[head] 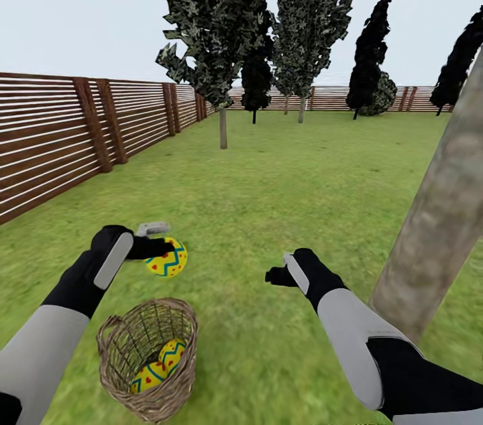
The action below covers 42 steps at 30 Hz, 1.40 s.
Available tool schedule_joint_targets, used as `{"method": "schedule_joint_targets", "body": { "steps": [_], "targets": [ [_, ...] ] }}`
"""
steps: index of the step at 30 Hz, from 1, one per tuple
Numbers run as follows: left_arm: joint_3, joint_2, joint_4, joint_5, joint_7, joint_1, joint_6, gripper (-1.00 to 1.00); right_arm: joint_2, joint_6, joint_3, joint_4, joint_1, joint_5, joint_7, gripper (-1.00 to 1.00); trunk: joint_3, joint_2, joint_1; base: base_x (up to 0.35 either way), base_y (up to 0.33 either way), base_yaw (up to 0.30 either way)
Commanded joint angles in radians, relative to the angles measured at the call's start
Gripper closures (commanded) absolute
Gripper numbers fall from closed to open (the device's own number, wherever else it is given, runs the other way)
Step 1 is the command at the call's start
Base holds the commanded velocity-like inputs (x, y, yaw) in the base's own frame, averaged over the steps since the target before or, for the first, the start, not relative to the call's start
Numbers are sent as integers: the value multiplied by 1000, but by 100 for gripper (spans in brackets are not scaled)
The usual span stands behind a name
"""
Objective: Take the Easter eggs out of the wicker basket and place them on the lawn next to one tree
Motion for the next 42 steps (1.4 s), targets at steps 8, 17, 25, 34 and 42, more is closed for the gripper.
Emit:
{"method": "schedule_joint_targets", "body": {
  "steps": [8, 17, 25, 34, 42],
  "targets": [
    [-11, -1, -61, 11, -3, 14, 5, 100, 1, 2, -7, -2, -1, -9, -9, -100, 28, 56, -31, -49, 0, -247],
    [-12, -7, -62, 11, -3, 14, 5, 100, 1, 2, -7, -1, -1, -9, -9, -100, 58, 119, -65, -307, 0, -54],
    [-13, -9, -62, 10, -3, 14, 5, 100, 3, 2, -7, 0, -1, -9, -9, -100, 87, 175, -96, -329, 0, -178],
    [-13, -11, -58, 10, -3, 14, 5, 100, 2, 2, -7, 0, -1, -9, -9, -100, 124, 238, -131, -329, 0, -250],
    [-13, -12, -52, 8, 4, 14, 5, 100, 2, 2, -7, -1, -1, -9, -9, -100, 155, 294, -161, -198, 0, -216]
  ]
}}
